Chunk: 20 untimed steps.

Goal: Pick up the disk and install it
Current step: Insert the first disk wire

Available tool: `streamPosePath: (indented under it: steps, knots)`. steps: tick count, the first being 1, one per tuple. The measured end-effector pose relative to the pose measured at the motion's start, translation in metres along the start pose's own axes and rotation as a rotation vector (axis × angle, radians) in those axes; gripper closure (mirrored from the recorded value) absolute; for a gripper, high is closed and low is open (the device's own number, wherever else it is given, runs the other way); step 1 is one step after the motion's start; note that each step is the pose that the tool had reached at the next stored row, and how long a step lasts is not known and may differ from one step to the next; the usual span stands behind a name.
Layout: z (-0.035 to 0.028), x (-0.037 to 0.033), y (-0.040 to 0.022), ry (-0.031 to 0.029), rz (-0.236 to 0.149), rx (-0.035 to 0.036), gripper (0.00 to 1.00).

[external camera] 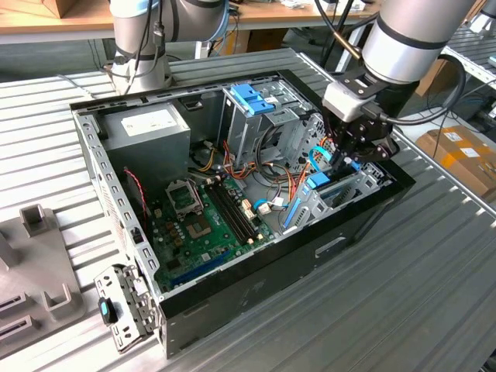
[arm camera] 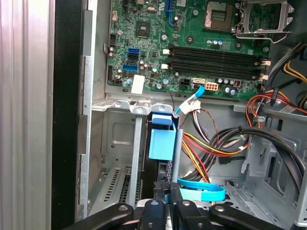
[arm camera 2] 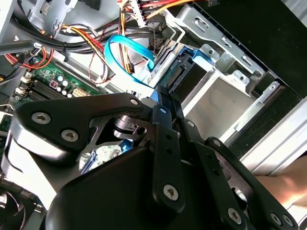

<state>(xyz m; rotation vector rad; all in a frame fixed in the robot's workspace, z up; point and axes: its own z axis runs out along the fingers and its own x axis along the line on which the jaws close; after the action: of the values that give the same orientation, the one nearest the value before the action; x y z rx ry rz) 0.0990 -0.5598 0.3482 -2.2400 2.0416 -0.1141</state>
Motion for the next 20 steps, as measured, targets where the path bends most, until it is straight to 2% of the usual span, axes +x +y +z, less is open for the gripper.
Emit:
streamPosePath:
  steps: [11,13,15,20]
  knots:
    - [0.0017,0.0001,0.0007,0.0000,0.000,0.0005,0.84]
    - [0.0007,0.0001,0.0005,-0.0025,0.000,0.0008,0.84]
    - [-0.0013,0.0001,0.0003,-0.0027,0.000,0.0007,0.84]
    - [-0.0012,0.0007,0.0003,-0.0027,0.000,0.0007,0.84]
